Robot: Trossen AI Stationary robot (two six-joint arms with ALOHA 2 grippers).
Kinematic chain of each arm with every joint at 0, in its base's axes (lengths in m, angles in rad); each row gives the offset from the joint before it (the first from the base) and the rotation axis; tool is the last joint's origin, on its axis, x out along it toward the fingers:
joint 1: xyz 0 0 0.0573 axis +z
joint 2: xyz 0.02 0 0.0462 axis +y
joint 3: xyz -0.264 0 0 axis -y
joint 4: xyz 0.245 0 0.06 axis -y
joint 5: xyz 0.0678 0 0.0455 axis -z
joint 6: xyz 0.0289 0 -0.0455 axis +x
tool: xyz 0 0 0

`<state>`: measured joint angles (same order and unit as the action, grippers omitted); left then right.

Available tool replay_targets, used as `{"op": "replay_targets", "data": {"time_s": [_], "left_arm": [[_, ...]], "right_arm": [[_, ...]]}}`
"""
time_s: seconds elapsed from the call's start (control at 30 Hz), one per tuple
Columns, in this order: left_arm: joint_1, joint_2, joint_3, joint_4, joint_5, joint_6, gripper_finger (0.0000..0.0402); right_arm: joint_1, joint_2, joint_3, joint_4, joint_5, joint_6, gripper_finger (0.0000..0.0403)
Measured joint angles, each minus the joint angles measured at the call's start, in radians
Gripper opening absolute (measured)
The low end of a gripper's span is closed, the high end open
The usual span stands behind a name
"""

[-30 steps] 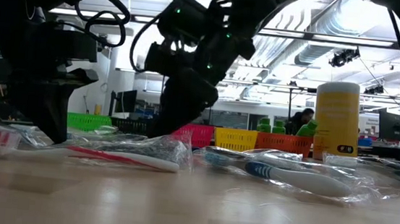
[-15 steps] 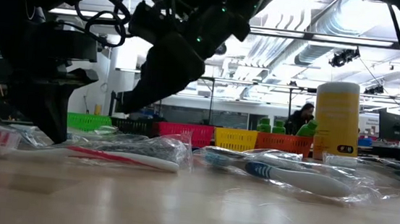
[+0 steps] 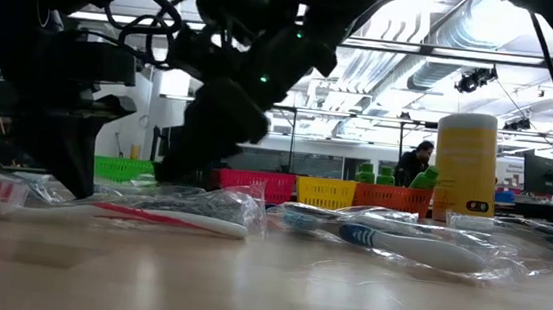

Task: Pick & Place Travel size toiletries
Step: Put the black hair comb into the yellow basket

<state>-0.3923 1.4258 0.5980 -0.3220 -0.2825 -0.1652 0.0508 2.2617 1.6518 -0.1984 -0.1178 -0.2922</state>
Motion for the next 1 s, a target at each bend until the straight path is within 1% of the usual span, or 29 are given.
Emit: {"op": "replay_targets", "data": {"time_s": [0.07, 0.17, 0.4, 0.7, 0.93, 1.0], "left_arm": [[0.000, 0.001, 0.000, 0.013, 0.000, 0.003, 0.0000], [0.000, 0.001, 0.000, 0.018, 0.002, 0.003, 0.0000], [0.000, 0.001, 0.000, 0.021, 0.003, 0.001, 0.0000], [0.000, 0.000, 0.000, 0.021, 0.003, 0.000, 0.0000], [0.000, 0.000, 0.000, 0.022, 0.003, 0.000, 0.0000], [0.000, 0.000, 0.000, 0.022, 0.003, 0.000, 0.0000]], "right_arm": [[0.000, 0.004, 0.001, 0.000, -0.003, 0.000, 0.0252], [0.000, 0.019, 0.001, 0.022, 0.027, -0.009, 0.0252], [0.000, 0.039, 0.000, -0.016, 0.056, -0.027, 0.0252], [0.000, 0.038, 0.001, -0.051, 0.040, -0.029, 0.0252], [-0.005, 0.036, 0.001, -0.065, 0.062, -0.025, 0.0251], [-0.007, 0.036, 0.001, -0.066, 0.061, -0.019, 0.0244]]}}
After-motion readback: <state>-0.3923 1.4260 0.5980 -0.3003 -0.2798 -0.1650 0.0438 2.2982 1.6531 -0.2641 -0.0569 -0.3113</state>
